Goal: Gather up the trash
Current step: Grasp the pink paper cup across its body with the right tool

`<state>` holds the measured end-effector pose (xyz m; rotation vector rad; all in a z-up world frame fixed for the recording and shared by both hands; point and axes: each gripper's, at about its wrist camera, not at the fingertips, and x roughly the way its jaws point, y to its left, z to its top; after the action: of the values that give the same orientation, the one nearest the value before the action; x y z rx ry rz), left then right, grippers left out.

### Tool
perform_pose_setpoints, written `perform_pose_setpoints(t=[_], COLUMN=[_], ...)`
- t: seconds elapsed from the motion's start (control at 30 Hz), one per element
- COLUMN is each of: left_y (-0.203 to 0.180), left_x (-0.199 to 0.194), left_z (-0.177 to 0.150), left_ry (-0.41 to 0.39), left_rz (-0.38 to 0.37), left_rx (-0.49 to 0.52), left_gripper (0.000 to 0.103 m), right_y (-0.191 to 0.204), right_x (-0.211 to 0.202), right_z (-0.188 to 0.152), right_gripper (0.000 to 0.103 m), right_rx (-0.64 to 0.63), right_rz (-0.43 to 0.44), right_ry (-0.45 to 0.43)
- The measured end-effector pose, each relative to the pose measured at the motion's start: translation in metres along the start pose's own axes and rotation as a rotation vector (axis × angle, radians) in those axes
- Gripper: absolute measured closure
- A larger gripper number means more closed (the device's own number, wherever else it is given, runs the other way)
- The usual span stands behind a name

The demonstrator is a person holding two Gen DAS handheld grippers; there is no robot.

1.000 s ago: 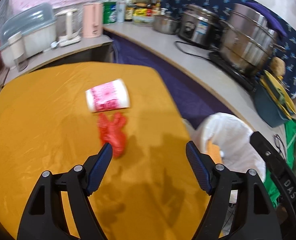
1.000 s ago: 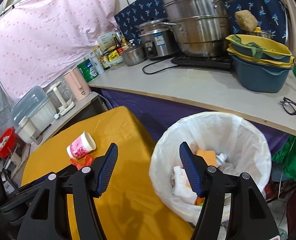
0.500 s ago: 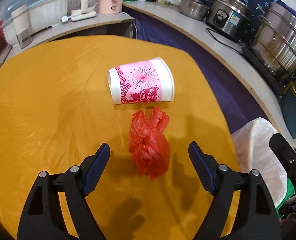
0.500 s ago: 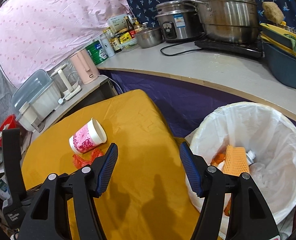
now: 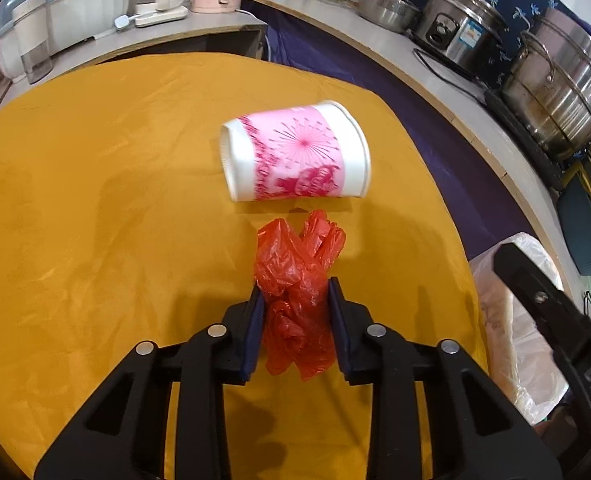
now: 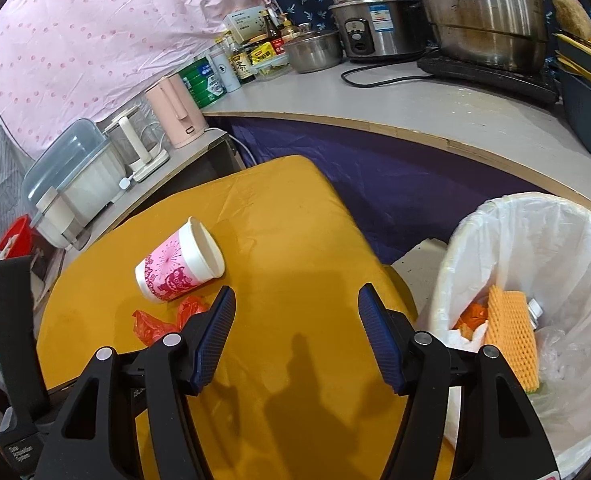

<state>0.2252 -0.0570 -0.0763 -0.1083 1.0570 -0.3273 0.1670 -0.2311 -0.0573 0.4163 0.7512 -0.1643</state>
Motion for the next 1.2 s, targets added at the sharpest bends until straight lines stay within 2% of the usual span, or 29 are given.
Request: perform_pose_setpoints(t=[0.23, 0.37, 0.47, 0.73, 0.97, 1.2], left_y=[0.047, 0.076, 0.088, 0.093, 0.095, 0.102], left_x=[-0.027, -0.037, -0.040, -0.030, -0.010, -0.003], left_z=[0.006, 0.014, 0.024, 0.052, 0.069, 0.069], left_ry=[-0.035, -0.051, -0.065, -0.084, -0.070, -0.065], left_rz=[0.051, 0.093, 0.096, 0.065, 0.051, 0.035], left_rx=[-0.075, -0.114, -0.125, -0.119, -0.113, -0.126], left_gripper=[0.075, 0.075, 0.075, 0.075, 0.075, 0.075], right_y=[0.037, 0.063, 0.079, 0.112, 0.113, 0.123], right_x=[0.017, 0.033, 0.048, 0.083, 0.100, 0.115], right_z=[0.001, 0.004, 0.006, 0.016, 0.020, 0.008], right_gripper=[0.040, 0.025, 0.019, 0.019, 0.019, 0.018], right_rx=[-0.064, -0.130, -0.181, -0.331, -0.355, -0.394], right_rz=[0.056, 0.101, 0.132, 0.126, 0.120, 0.095], right_ry=[0.024, 0.040, 0.057, 0.093, 0.119, 0.132])
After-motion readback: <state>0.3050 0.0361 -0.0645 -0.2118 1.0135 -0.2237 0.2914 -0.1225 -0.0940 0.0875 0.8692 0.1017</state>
